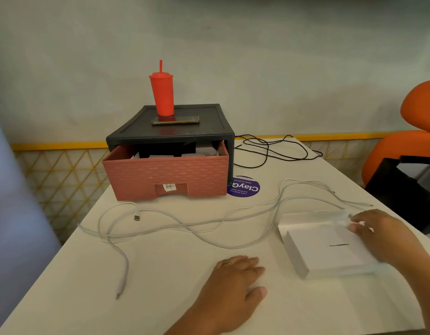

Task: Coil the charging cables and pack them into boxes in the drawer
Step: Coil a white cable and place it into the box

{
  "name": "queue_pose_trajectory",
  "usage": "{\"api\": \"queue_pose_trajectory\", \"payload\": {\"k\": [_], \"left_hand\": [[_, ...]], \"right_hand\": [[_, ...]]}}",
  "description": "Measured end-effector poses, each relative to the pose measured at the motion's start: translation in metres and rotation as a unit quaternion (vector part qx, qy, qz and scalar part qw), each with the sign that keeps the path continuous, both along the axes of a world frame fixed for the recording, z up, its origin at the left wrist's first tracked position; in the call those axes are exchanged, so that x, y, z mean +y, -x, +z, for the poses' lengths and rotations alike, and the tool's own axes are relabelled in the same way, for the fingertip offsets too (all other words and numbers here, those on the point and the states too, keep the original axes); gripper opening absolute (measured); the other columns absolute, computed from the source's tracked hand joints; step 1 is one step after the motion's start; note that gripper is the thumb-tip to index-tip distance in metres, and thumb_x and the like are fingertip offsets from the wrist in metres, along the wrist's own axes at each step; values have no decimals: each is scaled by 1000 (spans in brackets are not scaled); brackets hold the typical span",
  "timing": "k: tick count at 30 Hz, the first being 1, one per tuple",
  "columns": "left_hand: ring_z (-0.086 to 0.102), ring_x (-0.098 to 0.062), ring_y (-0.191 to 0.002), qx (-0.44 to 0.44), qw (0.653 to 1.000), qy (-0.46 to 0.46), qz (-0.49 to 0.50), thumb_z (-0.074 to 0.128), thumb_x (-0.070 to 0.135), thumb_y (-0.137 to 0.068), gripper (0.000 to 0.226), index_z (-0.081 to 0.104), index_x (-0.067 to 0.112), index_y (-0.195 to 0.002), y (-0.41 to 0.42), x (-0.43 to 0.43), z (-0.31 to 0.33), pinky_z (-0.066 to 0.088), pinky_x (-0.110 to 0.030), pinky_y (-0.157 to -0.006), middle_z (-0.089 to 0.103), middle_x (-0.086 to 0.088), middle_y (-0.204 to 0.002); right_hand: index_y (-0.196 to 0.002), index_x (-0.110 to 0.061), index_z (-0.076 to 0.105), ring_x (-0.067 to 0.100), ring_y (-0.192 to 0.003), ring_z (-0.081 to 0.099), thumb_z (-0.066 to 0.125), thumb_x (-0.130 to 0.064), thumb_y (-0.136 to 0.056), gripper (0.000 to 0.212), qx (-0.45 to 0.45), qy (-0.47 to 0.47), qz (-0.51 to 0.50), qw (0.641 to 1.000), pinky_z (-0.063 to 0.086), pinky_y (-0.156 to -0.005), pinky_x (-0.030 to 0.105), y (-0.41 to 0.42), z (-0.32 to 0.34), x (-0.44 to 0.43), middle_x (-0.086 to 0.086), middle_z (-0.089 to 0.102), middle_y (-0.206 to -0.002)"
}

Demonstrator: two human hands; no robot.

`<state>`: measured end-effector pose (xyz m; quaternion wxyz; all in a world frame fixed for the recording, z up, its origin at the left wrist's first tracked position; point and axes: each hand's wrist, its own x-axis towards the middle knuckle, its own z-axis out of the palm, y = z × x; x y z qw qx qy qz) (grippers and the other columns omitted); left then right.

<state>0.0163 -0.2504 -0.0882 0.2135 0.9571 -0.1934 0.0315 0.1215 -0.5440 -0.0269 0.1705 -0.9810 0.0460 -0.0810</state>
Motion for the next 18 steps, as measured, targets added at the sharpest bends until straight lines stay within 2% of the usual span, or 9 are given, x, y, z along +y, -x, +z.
{"api": "queue_pose_trajectory", "payload": {"k": [3, 6, 9, 12, 15, 18], "left_hand": [[38, -4, -125, -39, 993, 92, 69, 22, 58, -74, 70, 56, 28, -127, 3, 26, 0, 20, -12, -108, 50, 13, -134], [45, -6, -116, -73, 978, 126, 152, 27, 55, -73, 64, 65, 25, -115, 6, 55, 1, 23, -8, -98, 56, 13, -121], [52, -15, -109, -108, 957, 127, 239, 36, 49, -73, 54, 70, 21, -104, 10, 87, 4, 26, -13, -95, 59, 9, -113], [50, -19, -112, -97, 938, 120, 310, 48, 36, -78, 39, 69, 19, -105, 14, 118, 15, 30, -19, -96, 58, 5, -117], [44, -20, -122, -80, 931, 85, 345, 56, 22, -88, 27, 64, 18, -114, 13, 149, 19, 30, -24, -100, 51, 4, -129], [43, -20, -124, -61, 927, 66, 363, 55, 18, -90, 29, 62, 16, -118, 7, 175, 22, 32, -28, -103, 49, 3, -134]], "right_hand": [[-99, -8, 70, 35, -98, 58, 60, -15, -88, 16, -121, -18, 31, 992, 44, -82, 38, 5, 5, 25, 13, 62, -113], [-90, -7, 71, 34, -85, 62, 66, -5, -82, 10, -173, -48, 142, 974, 40, -72, 31, 17, 9, 73, 12, 66, -98], [-90, -10, 71, 29, -85, 63, 68, -6, -80, 11, -148, -61, 270, 950, 39, -75, 27, 25, 5, 130, 6, 66, -95], [-110, -16, 66, 20, -103, 56, 58, -19, -89, 22, -96, -53, 350, 930, 37, -82, 22, 28, -3, 180, -1, 60, -112], [-125, -20, 55, 18, -114, 49, 48, -20, -93, 32, -28, -12, 364, 931, 37, -91, 23, 18, -10, 216, -3, 51, -125], [-128, -17, 50, 25, -112, 46, 44, -8, -91, 39, 5, 50, 343, 938, 42, -91, 31, 0, -18, 238, 4, 49, -126]]}}
